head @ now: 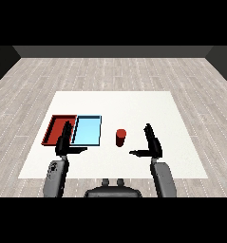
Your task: Pick the red can and put it in the red box
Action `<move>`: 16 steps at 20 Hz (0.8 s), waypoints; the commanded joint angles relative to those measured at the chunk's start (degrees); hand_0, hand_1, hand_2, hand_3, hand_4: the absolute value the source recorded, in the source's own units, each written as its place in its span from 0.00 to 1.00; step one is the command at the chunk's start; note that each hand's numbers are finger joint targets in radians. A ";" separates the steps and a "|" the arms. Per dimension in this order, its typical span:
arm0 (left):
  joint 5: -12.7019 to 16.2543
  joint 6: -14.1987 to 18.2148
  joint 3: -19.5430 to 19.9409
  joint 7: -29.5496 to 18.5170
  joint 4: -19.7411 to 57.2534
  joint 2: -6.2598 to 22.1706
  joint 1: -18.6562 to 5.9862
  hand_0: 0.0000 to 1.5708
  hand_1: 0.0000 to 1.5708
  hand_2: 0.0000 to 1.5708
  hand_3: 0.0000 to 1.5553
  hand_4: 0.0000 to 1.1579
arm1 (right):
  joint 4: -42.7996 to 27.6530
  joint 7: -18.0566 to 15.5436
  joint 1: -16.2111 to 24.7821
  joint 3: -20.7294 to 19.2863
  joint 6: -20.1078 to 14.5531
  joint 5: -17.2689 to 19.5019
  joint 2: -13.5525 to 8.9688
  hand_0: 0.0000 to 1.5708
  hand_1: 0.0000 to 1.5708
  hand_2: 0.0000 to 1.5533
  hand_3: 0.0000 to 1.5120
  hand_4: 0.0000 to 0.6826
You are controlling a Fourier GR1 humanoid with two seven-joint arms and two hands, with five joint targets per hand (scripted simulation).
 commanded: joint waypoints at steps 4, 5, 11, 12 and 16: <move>1.57 -1.21 1.33 -13.05 4.54 -2.28 -1.19 0.00 0.00 0.00 0.00 0.00 | 2.53 -10.34 1.54 2.26 1.14 -2.13 0.73 0.00 0.00 0.00 0.00 0.00; 1.46 -2.44 0.67 -11.93 -3.02 -0.97 5.93 0.00 0.00 0.00 0.00 0.00 | -3.20 -9.76 6.84 5.96 -0.21 -0.76 0.74 0.00 0.00 0.00 0.00 0.00; 1.94 -2.29 0.52 -8.42 -3.50 -1.16 2.18 0.00 0.00 0.00 0.00 0.00 | 2.10 -9.15 0.37 -1.27 2.06 -3.76 -1.36 0.00 0.00 0.00 0.00 0.00; 1.02 -2.72 -0.46 -13.56 -2.10 -2.23 5.16 0.00 0.00 0.00 0.00 0.00 | 6.06 -11.73 -1.72 2.12 -1.33 -2.10 0.71 0.00 0.00 0.00 0.00 0.00; 0.96 -1.34 1.02 -11.25 0.73 -1.75 0.28 0.00 0.00 0.00 0.00 0.00 | 6.75 -10.68 -3.34 -1.04 1.53 -4.13 -0.23 0.00 0.00 0.00 0.00 0.00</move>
